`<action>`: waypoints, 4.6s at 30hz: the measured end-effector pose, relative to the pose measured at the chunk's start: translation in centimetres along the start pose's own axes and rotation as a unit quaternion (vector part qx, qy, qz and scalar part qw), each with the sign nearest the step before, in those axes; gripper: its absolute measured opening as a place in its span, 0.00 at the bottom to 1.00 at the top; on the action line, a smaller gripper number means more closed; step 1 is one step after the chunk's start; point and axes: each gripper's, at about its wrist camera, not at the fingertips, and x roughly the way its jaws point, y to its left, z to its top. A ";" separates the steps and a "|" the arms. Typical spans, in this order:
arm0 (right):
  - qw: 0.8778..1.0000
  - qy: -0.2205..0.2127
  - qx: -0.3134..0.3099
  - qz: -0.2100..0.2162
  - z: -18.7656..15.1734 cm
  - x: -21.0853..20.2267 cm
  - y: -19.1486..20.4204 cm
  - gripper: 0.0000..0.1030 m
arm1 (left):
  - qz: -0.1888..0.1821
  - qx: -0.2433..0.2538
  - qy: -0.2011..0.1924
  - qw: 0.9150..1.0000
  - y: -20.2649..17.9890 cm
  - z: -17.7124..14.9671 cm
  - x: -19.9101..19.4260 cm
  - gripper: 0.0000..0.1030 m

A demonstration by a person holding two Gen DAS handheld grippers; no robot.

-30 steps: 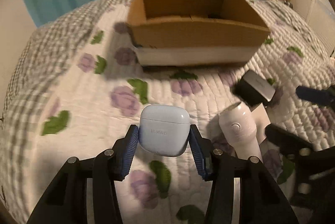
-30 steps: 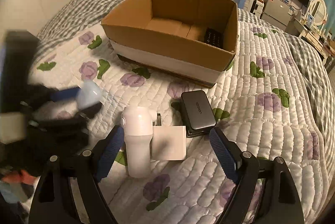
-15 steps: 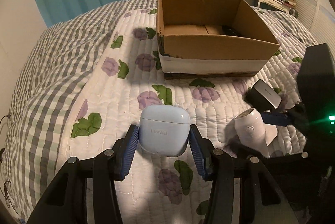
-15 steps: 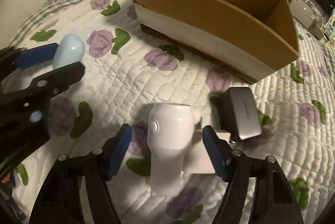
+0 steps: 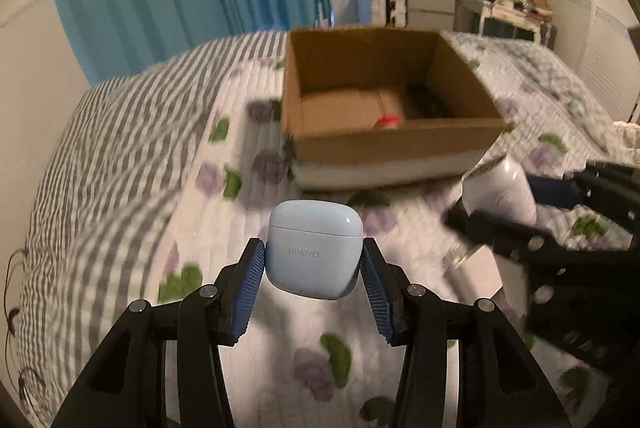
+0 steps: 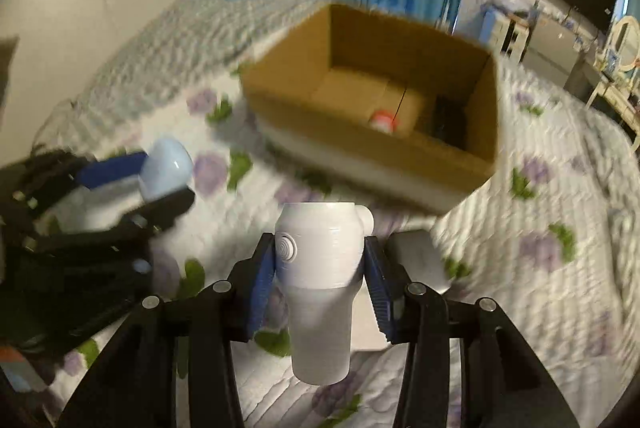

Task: Organize rigid objects
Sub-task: 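Lower the earbud case and white device into the box and open both grippers, then grasp the white charger with the right gripper while the left grasps the grey power bank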

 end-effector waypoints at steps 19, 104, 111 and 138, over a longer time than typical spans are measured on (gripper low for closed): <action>0.997 -0.071 0.038 -0.018 12.6 -0.5 -9.6 0.42 | -0.045 -0.019 -0.021 0.999 -0.1 15.7 8.4 0.48; 0.976 0.205 0.053 -0.042 -4.5 11.5 -3.1 0.49 | 0.032 -0.042 0.005 0.999 2.1 0.2 5.0 0.96; 0.981 0.181 0.047 -0.040 -4.4 10.4 -2.2 0.49 | 0.035 -0.038 0.025 0.998 1.9 -0.1 5.4 0.96; 0.995 0.064 0.002 -0.080 1.2 -0.2 -11.9 0.49 | -0.038 -0.034 0.085 0.995 -7.7 2.8 6.9 0.96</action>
